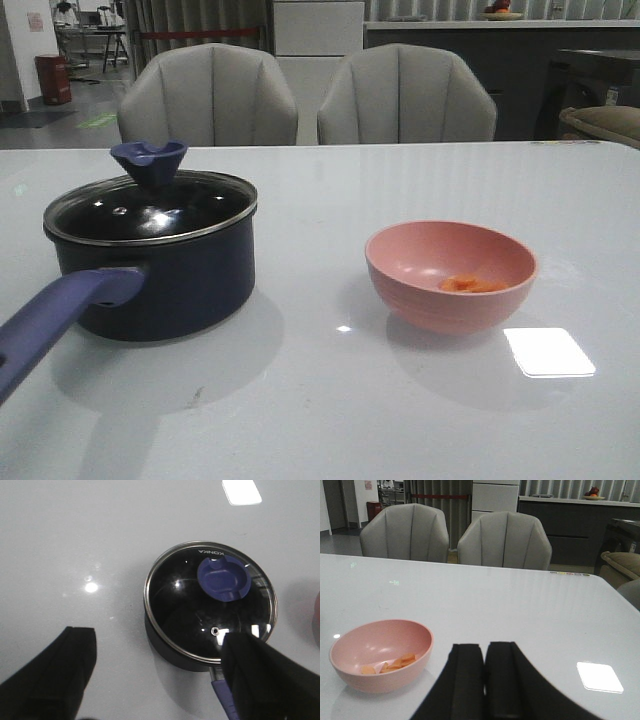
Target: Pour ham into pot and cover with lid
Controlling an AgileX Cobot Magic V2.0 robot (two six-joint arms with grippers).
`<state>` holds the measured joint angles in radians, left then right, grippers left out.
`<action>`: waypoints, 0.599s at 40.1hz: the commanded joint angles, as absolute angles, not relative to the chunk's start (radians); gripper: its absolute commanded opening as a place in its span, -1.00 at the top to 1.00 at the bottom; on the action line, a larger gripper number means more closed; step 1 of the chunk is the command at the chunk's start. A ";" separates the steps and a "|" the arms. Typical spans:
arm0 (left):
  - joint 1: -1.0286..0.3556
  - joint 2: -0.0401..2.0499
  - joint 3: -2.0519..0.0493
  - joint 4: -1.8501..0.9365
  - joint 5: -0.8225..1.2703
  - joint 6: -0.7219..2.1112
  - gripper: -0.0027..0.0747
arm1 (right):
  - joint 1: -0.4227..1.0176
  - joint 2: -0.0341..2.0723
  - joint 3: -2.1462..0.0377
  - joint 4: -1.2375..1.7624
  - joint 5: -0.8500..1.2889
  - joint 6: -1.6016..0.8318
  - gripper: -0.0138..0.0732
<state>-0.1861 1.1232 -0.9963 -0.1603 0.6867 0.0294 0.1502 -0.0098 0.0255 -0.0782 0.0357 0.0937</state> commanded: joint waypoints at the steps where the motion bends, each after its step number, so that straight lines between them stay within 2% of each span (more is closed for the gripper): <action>1: -0.223 1.198 -1.091 -0.168 0.650 0.027 -0.53 | 0.147 -0.031 0.022 -0.094 -0.039 0.094 0.34; 12: -0.337 1.448 -1.319 -0.142 0.734 -0.048 -0.56 | 0.147 -0.031 0.022 -0.094 -0.039 0.094 0.34; 24: -0.456 1.663 -1.543 0.152 0.907 -0.302 -0.56 | 0.147 -0.031 0.022 -0.094 -0.039 0.094 0.34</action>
